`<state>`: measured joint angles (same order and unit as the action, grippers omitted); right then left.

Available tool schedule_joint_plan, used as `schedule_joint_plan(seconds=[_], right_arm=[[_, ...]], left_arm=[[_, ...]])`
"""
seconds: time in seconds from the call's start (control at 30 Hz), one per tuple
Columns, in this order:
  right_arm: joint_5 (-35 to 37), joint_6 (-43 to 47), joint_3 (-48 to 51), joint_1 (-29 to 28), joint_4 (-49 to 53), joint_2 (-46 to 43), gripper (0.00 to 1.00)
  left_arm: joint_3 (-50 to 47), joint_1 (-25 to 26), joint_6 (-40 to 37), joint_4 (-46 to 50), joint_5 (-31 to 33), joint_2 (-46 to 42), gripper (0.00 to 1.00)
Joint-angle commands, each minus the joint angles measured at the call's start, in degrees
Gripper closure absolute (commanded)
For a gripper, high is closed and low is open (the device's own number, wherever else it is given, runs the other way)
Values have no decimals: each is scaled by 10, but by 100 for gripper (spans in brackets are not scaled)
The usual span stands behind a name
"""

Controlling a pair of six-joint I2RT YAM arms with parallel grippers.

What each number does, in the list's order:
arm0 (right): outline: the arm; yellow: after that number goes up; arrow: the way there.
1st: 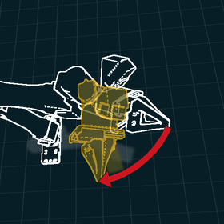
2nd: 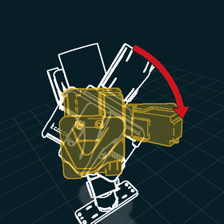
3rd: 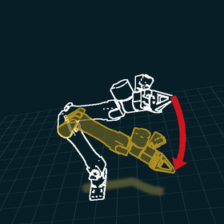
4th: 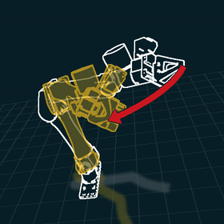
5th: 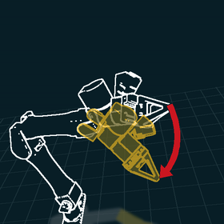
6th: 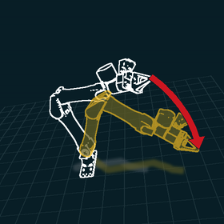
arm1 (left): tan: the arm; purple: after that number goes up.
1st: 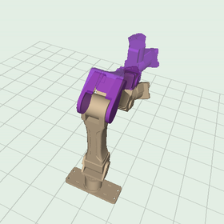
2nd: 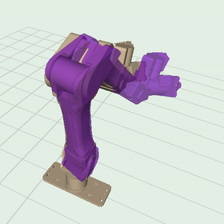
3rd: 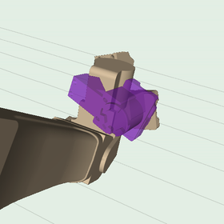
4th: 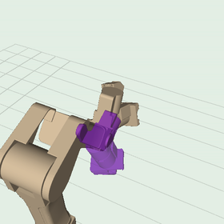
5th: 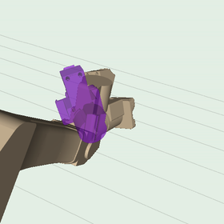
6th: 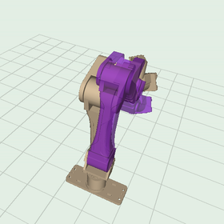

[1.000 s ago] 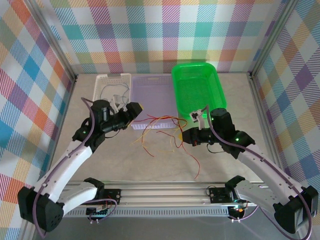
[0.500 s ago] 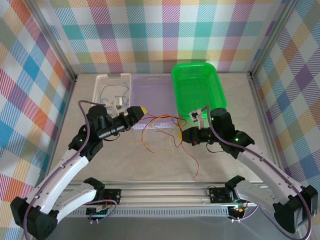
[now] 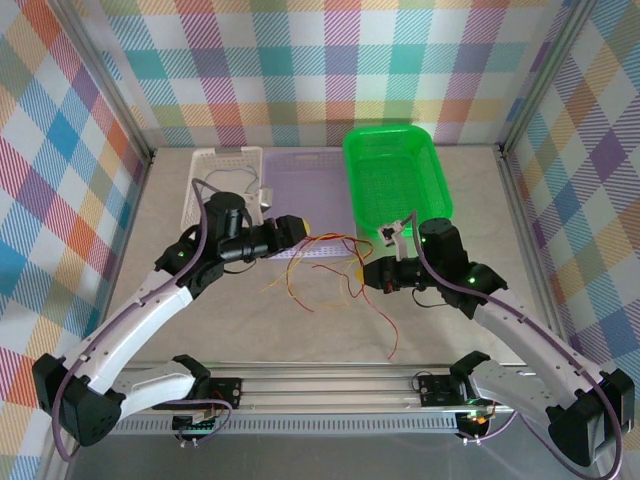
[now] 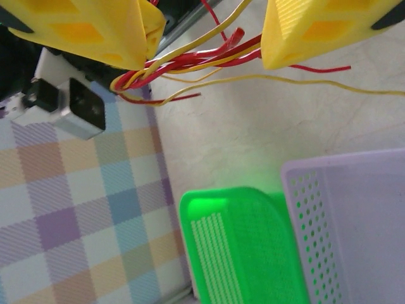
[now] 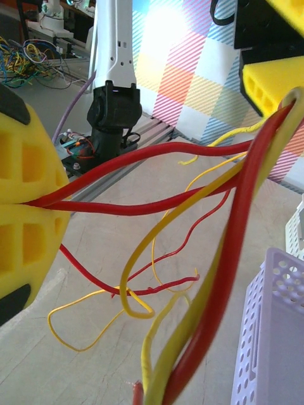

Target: Untangle the cables

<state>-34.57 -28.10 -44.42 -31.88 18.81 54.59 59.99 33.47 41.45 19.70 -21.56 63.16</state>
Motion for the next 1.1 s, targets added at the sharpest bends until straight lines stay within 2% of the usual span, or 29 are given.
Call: schedule_joint_plan(seconds=[0.0,0.1,0.53,0.7,0.77,0.97,1.07], right_arm=[[-6,3,4,-3,-24,-2,100],[-10,3,3,-4,-27,3,100],[-21,7,8,-12,-38,18,100],[-25,13,10,-15,-40,21,100],[-25,14,10,-16,-40,23,100],[-9,18,9,-16,-37,25,100],[0,17,6,-16,-43,19,83]], left_arm=[[26,14,-43,51,10,7,53],[28,16,-45,60,15,13,60],[36,19,-31,40,36,34,71],[32,19,-23,29,37,39,87],[30,19,-20,27,41,39,98],[17,23,9,8,92,23,100],[12,28,31,-6,125,20,100]])
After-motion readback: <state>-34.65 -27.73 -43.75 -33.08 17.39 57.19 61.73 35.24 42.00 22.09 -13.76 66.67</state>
